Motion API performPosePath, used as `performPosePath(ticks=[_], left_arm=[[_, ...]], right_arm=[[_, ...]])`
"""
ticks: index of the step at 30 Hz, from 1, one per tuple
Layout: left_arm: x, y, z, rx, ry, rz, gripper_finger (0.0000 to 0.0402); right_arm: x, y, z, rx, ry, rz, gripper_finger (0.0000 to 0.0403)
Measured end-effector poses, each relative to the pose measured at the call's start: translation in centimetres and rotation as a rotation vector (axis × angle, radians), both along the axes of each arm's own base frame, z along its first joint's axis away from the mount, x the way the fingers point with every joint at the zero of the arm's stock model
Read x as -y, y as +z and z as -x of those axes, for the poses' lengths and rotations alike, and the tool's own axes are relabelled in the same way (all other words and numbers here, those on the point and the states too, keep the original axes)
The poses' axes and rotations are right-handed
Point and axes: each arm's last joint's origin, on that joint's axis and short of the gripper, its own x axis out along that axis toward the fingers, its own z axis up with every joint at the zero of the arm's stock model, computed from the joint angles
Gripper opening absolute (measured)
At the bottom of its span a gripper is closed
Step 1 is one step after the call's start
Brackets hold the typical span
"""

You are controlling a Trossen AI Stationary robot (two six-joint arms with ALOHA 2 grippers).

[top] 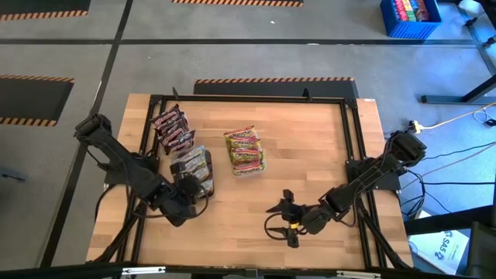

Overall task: Sort Maruchan noodles
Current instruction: Return to Home Position

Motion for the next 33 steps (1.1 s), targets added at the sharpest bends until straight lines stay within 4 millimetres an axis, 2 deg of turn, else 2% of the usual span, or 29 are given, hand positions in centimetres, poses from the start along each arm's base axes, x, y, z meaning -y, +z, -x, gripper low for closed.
performPosePath(ticks=[6, 11, 16, 21, 28, 33], left_arm=[[-0.3, 1.1, -0.8, 0.112, -0.085, -0.028, 0.0197], [-3.2, 0.7, -1.2, 0.229, -0.167, 0.020, 0.0198], [-6.6, 0.2, 0.5, 0.437, -0.238, 0.080, 0.0197], [-9.0, -0.6, 3.1, 0.656, -0.285, 0.061, 0.0196], [-10.9, -1.9, 5.6, 0.868, -0.295, -0.028, 0.0196], [-11.6, -3.0, 6.5, 0.920, -0.266, -0.043, 0.0196]], right_arm=[[1.2, 1.9, 0.9, -0.001, 0.045, 0.086, 0.0264], [5.5, 2.1, 1.1, -0.017, 0.000, 0.100, 0.0245], [10.3, 2.2, 1.4, -0.001, 0.013, 0.058, 0.0194], [13.8, 3.1, 2.1, 0.075, 0.092, 0.047, 0.0139], [17.4, 4.5, 4.1, 0.194, 0.224, 0.114, 0.0073], [19.7, 4.6, 6.5, 0.242, 0.208, 0.103, 0.0033]])
